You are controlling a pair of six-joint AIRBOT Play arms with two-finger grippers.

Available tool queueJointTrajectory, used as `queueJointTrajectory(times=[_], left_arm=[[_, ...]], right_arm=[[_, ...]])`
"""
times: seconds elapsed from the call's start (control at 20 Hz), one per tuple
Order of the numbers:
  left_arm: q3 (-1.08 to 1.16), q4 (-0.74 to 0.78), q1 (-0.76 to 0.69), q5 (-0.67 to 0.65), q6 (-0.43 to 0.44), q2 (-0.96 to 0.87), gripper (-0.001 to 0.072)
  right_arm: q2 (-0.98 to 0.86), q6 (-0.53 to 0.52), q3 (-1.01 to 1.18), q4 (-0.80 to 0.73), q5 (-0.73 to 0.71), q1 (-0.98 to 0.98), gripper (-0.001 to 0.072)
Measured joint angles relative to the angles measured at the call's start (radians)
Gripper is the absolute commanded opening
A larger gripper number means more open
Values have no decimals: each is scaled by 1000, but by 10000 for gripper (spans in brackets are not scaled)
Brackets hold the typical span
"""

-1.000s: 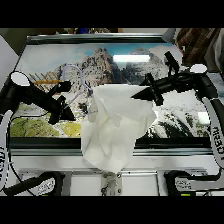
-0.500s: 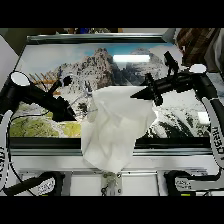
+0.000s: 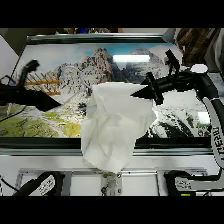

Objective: Fold the clothes and pants, and hang the long-sleeved shirts on hangers.

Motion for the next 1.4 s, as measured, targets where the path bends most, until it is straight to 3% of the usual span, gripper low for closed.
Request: queueJointTrajectory(times=[0.1, 0.3, 0.35, 0.4, 0.45, 0.55, 0.7, 0.95, 1.1, 1.15, 1.2, 1.4], left_arm=[[0, -2, 76, 19, -96, 50, 251], [-42, -2, 181, 71, -233, 144, 256], [-73, -2, 194, 86, -255, 170, 322], [-108, -2, 202, 100, -271, 193, 593], [-153, -3, 208, 109, -290, 217, 720], [-247, -18, 205, 129, -337, 261, 681], [-383, -51, 141, 175, -421, 315, 683], [-522, -78, -138, 366, -594, 414, 682], [-545, -80, -331, 543, -691, 445, 673], [-543, -81, -388, 597, -718, 441, 614], [-534, -80, -434, 640, -737, 431, 614], [-448, -80, -537, 718, -778, 334, 614]], right_arm=[[18, 16, 0, 25, -28, -18, 29], [89, 75, 0, 42, -33, -62, 29], [108, 93, 0, 42, -36, -72, 29], [129, 110, 0, 39, -44, -80, 29], [151, 129, 0, 30, -53, -87, 29], [191, 159, 0, 19, -74, -97, 29], [231, 188, 0, 7, -132, -104, 29], [253, 233, 0, 3, -182, -107, 29], [256, 252, 0, -4, -194, -107, 29], [257, 258, 0, -9, -198, -107, 29], [257, 262, 0, -13, -200, -107, 30], [257, 273, 0, -25, -201, -107, 30]])
